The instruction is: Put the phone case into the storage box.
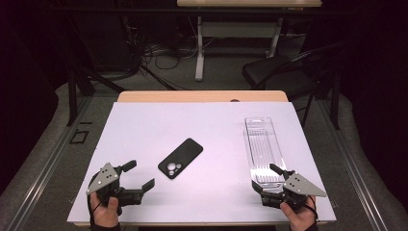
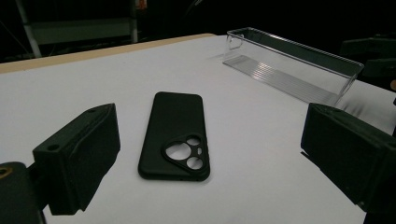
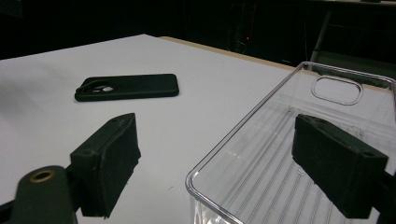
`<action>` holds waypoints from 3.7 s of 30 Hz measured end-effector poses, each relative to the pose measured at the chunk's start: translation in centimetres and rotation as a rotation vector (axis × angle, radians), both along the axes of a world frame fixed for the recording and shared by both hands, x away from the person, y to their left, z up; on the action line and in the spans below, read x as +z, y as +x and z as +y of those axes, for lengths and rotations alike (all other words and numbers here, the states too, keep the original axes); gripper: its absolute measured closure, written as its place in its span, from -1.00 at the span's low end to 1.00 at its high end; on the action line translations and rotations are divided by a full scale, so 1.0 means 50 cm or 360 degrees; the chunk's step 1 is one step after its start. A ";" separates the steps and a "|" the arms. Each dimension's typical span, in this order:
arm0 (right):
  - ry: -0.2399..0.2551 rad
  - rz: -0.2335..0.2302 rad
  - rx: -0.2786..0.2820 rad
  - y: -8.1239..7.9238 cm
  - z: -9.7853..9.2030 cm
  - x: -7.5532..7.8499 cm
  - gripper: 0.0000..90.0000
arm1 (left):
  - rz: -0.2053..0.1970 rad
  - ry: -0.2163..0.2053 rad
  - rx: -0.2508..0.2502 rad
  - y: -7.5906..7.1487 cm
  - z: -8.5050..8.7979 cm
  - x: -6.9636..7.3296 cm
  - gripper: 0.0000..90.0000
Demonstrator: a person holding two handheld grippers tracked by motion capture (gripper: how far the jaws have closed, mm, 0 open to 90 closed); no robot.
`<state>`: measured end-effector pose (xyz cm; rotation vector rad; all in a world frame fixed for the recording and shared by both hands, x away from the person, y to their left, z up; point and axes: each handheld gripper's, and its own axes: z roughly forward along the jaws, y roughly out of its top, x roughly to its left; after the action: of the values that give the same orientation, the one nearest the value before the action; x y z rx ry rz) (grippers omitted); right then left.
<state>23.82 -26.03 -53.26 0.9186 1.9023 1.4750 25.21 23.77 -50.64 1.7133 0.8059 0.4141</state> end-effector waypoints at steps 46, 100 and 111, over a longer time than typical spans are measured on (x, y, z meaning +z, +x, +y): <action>-0.0050 0.0036 0.0030 -0.001 0.006 -0.007 -0.69 | 0.0552 0.0262 0.0002 0.114 -0.009 0.069 -0.99; -0.0080 0.0068 0.0030 0.004 0.006 -0.013 -0.68 | 0.0794 0.0881 -0.0057 0.264 -0.155 0.105 -0.99; -0.0083 0.0069 0.0031 0.005 0.006 -0.014 -0.68 | 0.0858 0.0879 -0.0060 0.292 -0.188 0.086 -0.99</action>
<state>24.05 -25.71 -53.94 0.9174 1.9766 1.4205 39.80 14.39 -46.36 2.4072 1.1088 0.1465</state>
